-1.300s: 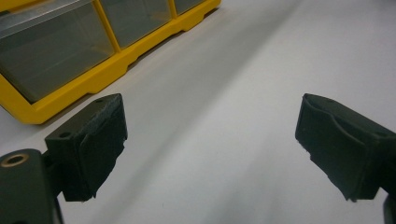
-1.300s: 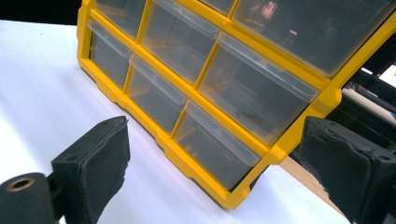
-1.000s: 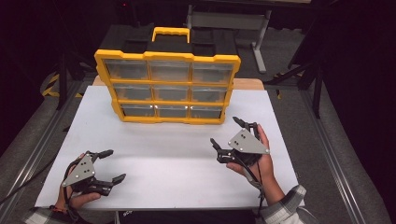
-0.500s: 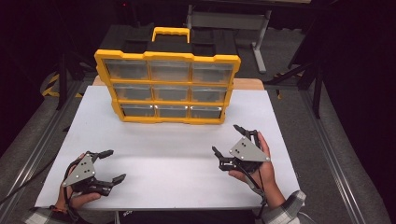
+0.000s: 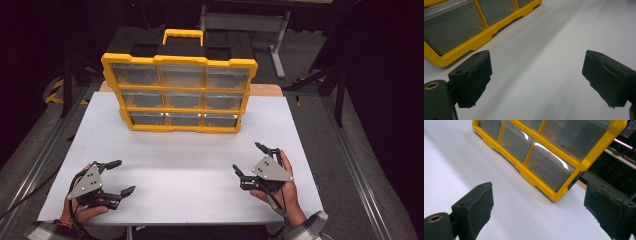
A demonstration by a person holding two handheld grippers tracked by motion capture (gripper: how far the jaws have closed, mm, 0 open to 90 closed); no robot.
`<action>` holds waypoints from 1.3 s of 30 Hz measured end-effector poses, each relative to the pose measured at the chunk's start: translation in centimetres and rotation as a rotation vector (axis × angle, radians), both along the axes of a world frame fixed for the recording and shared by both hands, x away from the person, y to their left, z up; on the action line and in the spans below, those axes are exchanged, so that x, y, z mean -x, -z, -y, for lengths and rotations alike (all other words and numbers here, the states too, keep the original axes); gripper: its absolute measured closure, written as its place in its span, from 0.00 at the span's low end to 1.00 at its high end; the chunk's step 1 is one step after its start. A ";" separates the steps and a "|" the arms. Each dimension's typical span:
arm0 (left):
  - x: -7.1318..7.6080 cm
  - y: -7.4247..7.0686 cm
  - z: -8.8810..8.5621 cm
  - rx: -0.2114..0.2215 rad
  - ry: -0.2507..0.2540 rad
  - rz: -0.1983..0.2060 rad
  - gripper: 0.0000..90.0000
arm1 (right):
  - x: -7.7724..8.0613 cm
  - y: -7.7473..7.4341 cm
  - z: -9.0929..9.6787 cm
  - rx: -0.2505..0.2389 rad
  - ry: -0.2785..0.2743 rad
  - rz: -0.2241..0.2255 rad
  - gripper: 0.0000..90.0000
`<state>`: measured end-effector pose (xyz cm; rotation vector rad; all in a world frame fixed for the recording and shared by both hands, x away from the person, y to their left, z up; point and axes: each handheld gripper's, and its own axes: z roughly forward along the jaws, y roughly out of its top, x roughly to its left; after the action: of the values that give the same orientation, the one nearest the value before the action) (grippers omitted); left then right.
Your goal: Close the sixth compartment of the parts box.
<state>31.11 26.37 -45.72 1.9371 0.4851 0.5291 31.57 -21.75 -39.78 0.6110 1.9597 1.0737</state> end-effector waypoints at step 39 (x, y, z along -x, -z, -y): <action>-0.7 0.0 1.0 -0.020 0.016 0.003 0.11 | 2.1 5.0 3.8 -0.091 0.024 -0.057 0.08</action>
<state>31.80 25.36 -45.75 1.9580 0.4633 0.5281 29.45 -25.56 -44.73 0.7197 1.9557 1.1471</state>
